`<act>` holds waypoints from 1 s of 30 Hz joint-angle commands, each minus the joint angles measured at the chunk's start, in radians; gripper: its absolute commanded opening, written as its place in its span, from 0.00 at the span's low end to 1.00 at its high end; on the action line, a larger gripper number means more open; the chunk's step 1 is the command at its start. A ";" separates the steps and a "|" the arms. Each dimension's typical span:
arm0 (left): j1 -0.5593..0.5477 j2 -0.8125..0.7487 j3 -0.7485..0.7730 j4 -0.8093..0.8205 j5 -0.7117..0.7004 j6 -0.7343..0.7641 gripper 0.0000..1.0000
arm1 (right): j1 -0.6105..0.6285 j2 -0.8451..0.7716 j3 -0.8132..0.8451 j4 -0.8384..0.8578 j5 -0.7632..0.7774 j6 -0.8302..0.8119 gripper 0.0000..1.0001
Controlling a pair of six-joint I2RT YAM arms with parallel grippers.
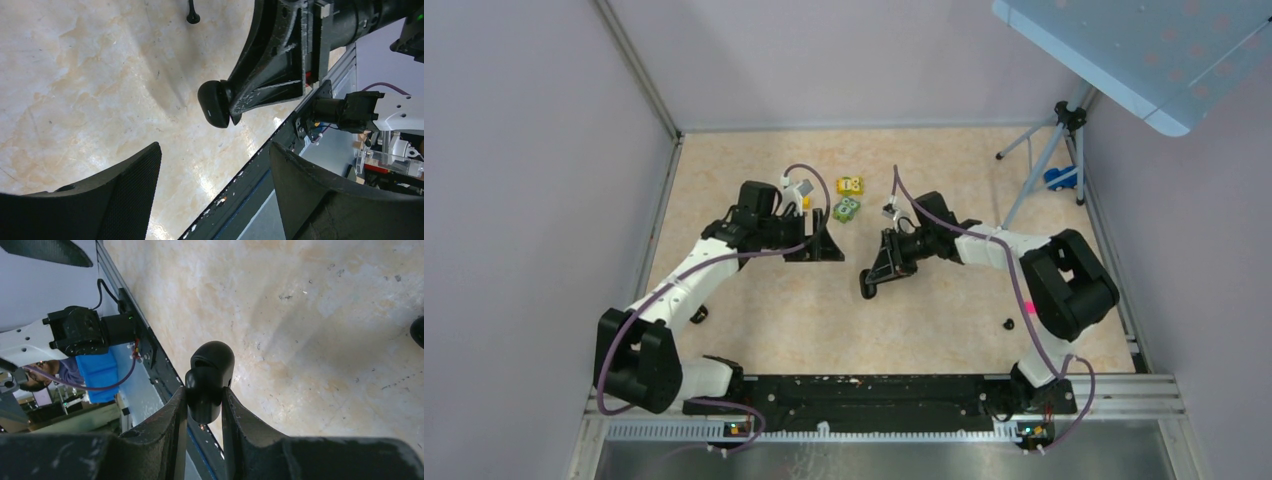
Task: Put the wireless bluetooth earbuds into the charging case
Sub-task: Place the charging case at the center of the board.
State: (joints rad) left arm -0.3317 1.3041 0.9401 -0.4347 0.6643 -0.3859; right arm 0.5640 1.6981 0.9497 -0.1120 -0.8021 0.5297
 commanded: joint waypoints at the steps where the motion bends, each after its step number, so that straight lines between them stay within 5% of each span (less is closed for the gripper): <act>1: 0.002 -0.017 -0.019 0.020 0.034 0.009 0.84 | 0.018 0.035 0.013 0.029 -0.013 0.010 0.00; 14: 0.002 0.018 -0.023 0.037 0.042 -0.004 0.84 | 0.022 0.085 0.026 -0.065 0.029 -0.048 0.01; 30: 0.002 0.051 -0.013 0.058 0.051 -0.010 0.85 | 0.041 0.097 0.038 -0.105 0.087 -0.059 0.20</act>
State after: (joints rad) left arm -0.3317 1.3403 0.9241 -0.4114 0.6918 -0.3946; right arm 0.5884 1.7782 0.9497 -0.2024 -0.7383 0.4976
